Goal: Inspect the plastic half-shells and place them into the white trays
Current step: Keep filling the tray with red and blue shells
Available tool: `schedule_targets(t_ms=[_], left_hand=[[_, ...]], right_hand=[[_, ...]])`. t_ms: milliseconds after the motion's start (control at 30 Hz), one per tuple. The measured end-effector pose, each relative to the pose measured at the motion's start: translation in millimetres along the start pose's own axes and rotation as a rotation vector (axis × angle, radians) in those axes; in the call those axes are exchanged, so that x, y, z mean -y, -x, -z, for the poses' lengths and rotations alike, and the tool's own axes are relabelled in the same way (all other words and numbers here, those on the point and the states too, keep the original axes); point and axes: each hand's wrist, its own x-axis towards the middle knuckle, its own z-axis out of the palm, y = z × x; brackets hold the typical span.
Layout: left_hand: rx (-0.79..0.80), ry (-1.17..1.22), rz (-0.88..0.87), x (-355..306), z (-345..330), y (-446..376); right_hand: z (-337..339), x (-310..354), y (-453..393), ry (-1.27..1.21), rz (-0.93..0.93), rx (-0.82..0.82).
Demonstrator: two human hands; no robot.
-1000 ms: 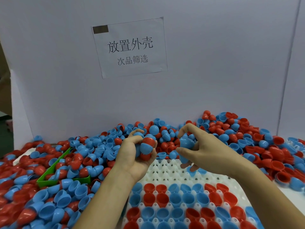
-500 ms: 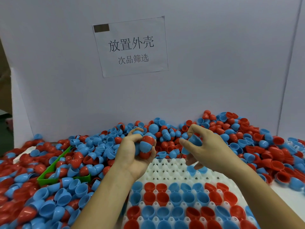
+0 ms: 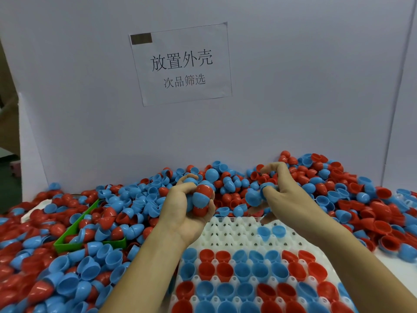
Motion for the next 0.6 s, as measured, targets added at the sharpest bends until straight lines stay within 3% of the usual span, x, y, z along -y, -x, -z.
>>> schedule_targets(t_ms=[267,467,600], left_hand=[[0.003,-0.009,-0.004,0,0,1],[0.006,-0.021,-0.004,0,0,0],[0.0,-0.019,-0.006,0,1,0]], right_hand=[[4,-6,-2,0.26,0.098,-0.094],[3,-10,-2,0.201,-0.028,0.053],[3,-16,-5,0.386,-0.009,-0.064]])
